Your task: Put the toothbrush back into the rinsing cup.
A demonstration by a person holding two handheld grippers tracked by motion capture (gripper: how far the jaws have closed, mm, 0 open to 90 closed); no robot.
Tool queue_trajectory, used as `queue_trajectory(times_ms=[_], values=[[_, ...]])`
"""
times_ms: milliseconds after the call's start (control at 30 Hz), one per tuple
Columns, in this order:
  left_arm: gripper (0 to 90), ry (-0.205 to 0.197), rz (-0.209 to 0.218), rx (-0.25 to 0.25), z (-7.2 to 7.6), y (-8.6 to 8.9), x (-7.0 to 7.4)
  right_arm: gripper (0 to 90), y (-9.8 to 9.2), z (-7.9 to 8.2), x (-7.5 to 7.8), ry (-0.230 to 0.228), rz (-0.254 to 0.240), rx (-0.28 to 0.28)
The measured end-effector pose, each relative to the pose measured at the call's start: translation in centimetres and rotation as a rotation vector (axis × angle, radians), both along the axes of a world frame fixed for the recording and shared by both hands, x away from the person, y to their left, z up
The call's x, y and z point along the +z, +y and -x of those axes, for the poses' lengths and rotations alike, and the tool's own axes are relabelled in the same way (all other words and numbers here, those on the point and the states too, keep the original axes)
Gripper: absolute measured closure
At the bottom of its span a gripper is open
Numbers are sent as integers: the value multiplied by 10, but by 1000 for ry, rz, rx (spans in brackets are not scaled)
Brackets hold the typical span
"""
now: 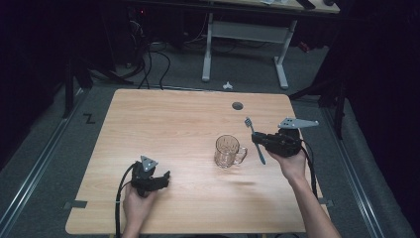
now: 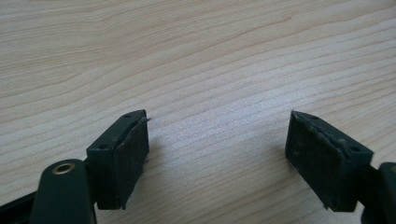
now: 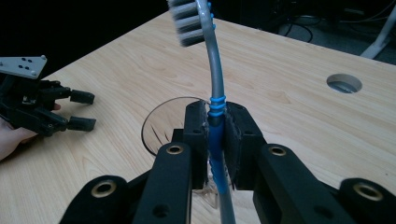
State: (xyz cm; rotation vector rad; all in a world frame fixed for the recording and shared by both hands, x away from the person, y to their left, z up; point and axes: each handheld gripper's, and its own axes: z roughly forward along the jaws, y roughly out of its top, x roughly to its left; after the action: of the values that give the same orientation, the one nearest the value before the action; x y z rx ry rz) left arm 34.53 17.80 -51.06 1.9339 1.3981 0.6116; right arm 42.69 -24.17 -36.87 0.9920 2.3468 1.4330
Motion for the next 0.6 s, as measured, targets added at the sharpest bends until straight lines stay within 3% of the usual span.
queue_trajectory(times_ms=[600], values=[[221, 0, 0, 0, 0, 0, 0, 802, 24, -8, 10, -26, -44, 40]])
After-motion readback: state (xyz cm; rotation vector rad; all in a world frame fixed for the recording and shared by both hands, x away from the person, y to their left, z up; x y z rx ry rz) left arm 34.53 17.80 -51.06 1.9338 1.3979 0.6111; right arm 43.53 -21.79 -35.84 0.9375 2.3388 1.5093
